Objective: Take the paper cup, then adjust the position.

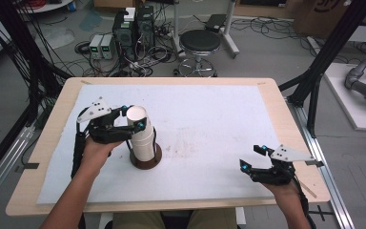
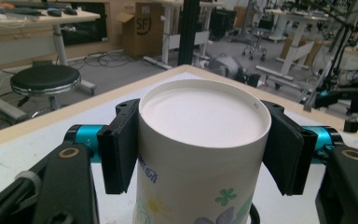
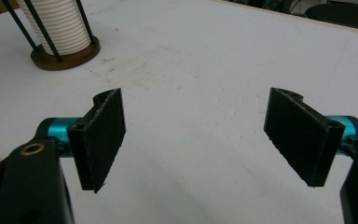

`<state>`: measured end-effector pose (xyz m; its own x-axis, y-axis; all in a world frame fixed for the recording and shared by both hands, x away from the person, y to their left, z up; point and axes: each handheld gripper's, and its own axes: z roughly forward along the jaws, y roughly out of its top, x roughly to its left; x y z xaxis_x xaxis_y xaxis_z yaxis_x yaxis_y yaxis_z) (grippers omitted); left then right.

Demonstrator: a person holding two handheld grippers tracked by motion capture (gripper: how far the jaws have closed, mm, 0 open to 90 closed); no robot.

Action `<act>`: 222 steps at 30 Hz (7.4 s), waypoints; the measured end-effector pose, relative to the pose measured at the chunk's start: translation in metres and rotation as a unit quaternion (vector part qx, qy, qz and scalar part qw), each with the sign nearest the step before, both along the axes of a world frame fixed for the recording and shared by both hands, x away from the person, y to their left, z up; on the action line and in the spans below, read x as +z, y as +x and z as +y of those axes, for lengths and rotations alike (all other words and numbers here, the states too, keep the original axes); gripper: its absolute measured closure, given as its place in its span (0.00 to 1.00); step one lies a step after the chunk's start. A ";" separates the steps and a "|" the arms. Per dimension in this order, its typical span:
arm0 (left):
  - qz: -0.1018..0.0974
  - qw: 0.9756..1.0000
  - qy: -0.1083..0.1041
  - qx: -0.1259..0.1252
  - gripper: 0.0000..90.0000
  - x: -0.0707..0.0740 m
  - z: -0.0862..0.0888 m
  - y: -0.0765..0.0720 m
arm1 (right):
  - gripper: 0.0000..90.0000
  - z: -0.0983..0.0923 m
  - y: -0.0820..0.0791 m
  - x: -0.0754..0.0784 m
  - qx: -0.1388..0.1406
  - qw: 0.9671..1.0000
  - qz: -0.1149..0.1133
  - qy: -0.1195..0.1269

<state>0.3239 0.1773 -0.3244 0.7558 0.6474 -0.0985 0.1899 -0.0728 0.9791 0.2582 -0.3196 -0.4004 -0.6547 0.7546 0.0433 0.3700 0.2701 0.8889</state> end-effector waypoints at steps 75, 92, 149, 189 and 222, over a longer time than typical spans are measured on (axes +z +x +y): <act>0.000 0.985 -0.002 -0.171 0.40 -0.007 -0.127 -0.006 | 0.23 0.050 0.008 0.009 0.122 0.992 0.015 0.040; 0.004 0.977 0.002 -0.213 0.40 -0.019 -0.141 -0.015 | 0.23 0.086 0.021 0.019 0.190 0.980 0.005 0.063; 0.039 0.955 0.069 -0.284 0.14 -0.021 -0.138 -0.026 | 0.40 0.101 0.029 0.031 0.297 0.951 0.031 -0.086; 0.062 0.923 0.172 -0.339 0.41 -0.028 -0.151 -0.027 | 0.40 0.139 0.029 0.060 0.362 0.874 0.103 -0.307; 0.010 0.957 0.003 -0.289 0.41 -0.048 -0.113 -0.027 | 0.22 0.059 0.007 0.043 0.236 0.969 -0.039 0.058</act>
<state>0.2965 0.0641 -0.3729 0.9859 0.1223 -0.1142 0.1348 -0.1762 0.9751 0.2649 -0.2606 -0.3570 -0.9303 0.3639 0.0454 0.1594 0.2896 0.9438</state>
